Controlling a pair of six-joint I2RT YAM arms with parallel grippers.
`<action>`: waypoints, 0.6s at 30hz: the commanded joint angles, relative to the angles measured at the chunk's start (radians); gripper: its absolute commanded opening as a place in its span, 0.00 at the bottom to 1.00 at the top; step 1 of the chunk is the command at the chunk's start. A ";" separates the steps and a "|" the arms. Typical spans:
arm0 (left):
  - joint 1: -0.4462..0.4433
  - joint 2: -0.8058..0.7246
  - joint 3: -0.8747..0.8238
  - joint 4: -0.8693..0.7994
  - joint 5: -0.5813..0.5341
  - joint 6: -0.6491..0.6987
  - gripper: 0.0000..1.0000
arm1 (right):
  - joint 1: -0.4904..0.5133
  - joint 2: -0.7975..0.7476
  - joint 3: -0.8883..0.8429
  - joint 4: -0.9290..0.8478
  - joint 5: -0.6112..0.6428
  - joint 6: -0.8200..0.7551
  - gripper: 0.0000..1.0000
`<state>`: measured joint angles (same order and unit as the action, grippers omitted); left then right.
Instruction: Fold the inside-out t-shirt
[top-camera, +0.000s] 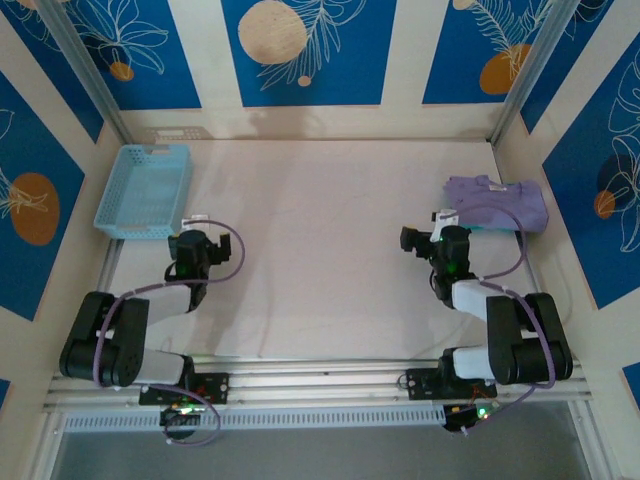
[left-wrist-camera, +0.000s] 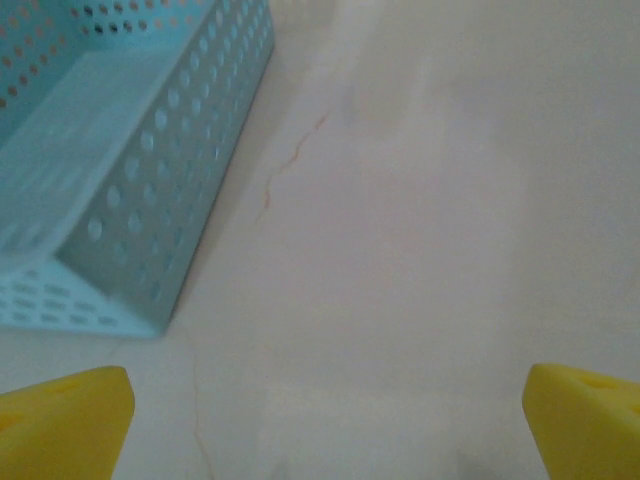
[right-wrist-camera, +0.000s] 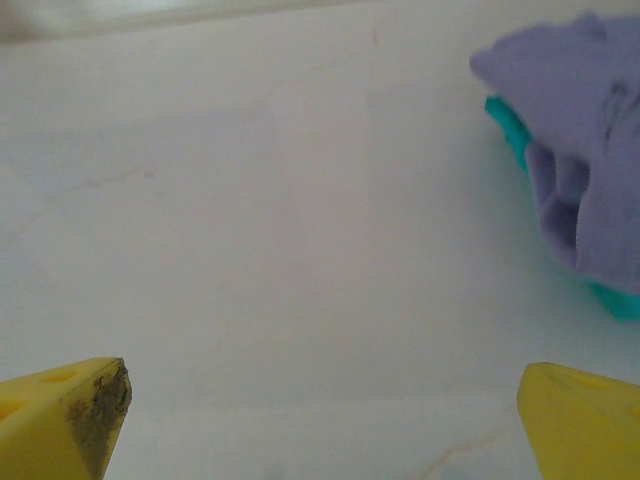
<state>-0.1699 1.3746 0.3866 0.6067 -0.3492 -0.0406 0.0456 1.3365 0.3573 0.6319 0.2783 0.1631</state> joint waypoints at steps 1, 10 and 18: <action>0.014 -0.008 -0.001 0.098 0.035 0.050 0.99 | -0.038 0.045 -0.038 0.222 -0.047 -0.011 0.99; 0.048 0.156 -0.051 0.348 0.116 0.081 0.99 | -0.029 0.186 0.039 0.214 -0.069 -0.034 0.99; 0.057 0.187 -0.037 0.382 0.090 0.074 1.00 | -0.023 0.187 0.038 0.215 -0.057 -0.037 0.99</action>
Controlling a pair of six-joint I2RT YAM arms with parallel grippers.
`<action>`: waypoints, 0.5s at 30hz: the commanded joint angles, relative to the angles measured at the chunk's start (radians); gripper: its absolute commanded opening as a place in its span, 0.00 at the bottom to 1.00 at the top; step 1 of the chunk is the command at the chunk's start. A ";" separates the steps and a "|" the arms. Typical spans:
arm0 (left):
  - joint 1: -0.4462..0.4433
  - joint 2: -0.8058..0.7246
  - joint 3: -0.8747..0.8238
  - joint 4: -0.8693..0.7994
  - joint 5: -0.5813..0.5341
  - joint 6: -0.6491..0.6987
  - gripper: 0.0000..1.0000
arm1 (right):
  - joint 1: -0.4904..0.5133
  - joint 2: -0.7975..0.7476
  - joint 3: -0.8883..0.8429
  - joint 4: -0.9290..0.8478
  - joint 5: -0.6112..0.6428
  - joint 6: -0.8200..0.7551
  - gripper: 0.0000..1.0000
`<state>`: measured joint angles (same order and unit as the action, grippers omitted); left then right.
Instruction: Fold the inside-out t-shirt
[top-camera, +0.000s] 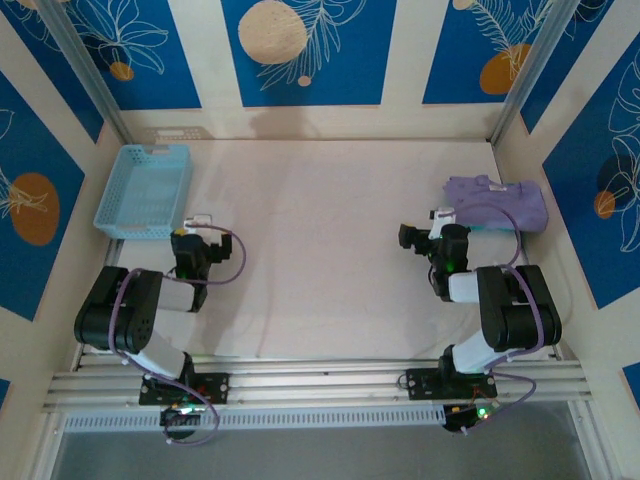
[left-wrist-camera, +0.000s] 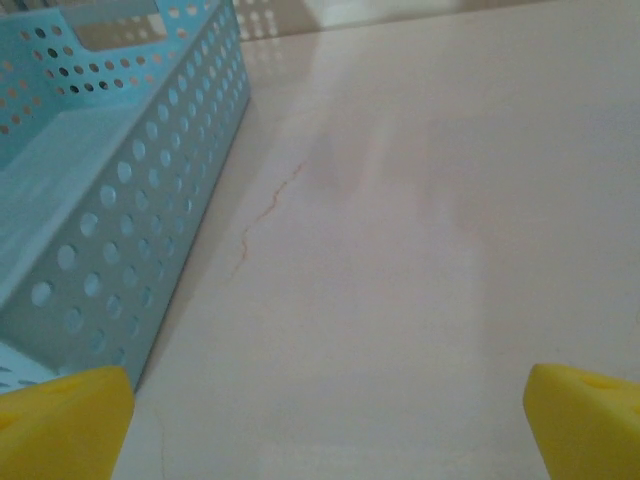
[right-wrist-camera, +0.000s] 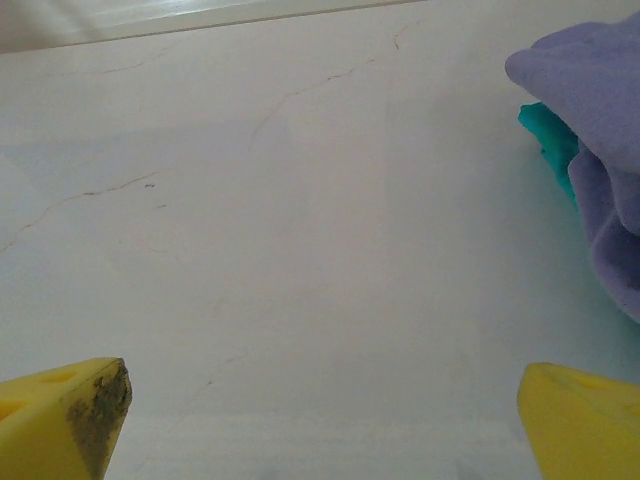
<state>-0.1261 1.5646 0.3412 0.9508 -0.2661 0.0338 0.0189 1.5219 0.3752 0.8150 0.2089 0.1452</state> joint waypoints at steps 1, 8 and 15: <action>0.014 -0.006 0.012 0.022 0.007 -0.003 1.00 | 0.005 0.000 0.019 0.032 0.014 -0.022 0.99; 0.013 -0.004 0.014 0.025 0.007 -0.002 1.00 | 0.007 0.001 0.020 0.032 0.017 -0.022 0.99; 0.012 -0.005 0.015 0.023 0.008 -0.002 1.00 | 0.006 0.001 0.021 0.030 0.013 -0.022 0.99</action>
